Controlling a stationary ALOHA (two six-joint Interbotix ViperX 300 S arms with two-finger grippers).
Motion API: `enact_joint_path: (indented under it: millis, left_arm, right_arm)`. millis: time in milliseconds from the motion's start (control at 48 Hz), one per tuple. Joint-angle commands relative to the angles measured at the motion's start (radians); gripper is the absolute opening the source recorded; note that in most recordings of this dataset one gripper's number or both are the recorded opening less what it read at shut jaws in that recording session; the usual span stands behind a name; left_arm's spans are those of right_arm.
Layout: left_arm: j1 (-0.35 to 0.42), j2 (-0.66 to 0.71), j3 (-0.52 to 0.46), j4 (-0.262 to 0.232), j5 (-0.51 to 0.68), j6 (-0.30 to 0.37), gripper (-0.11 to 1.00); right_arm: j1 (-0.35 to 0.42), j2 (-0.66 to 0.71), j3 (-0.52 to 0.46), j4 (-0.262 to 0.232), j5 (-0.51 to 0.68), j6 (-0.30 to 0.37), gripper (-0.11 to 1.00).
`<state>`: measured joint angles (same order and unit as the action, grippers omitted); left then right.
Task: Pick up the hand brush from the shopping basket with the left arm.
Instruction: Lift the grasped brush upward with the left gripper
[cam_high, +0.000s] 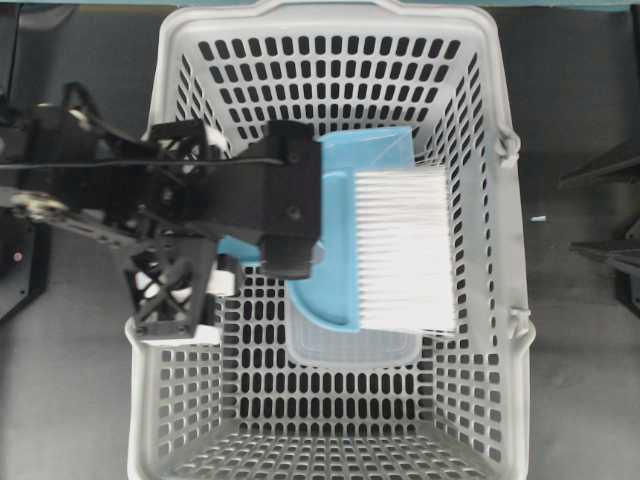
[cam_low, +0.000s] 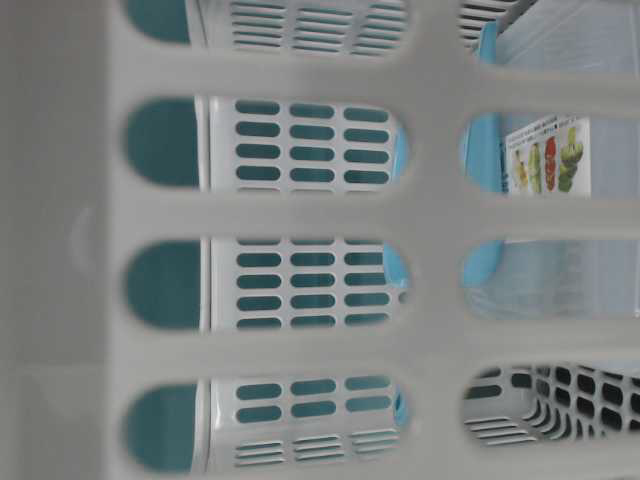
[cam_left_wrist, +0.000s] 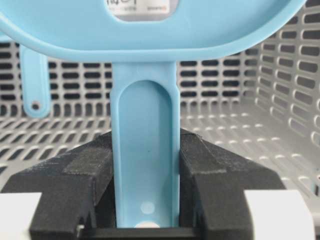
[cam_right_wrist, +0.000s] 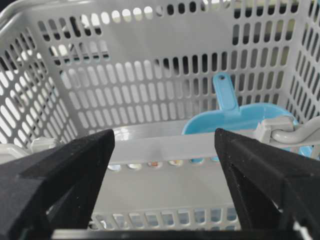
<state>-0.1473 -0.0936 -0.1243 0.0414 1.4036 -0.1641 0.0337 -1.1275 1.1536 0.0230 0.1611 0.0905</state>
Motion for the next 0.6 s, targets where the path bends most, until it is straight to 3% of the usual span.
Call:
enact_joint_path:
  millis: [0,584]
  left_arm:
    - [0.003,-0.003,-0.037,0.005,0.002,-0.003,0.25]
    - [0.003,0.015,-0.040,0.003,0.000,0.005,0.25]
  right_arm:
    - [0.002,0.006,-0.008,0.003,-0.012,0.002,0.77]
    - [0.002,0.006,-0.002,0.003,-0.012,0.017,0.77]
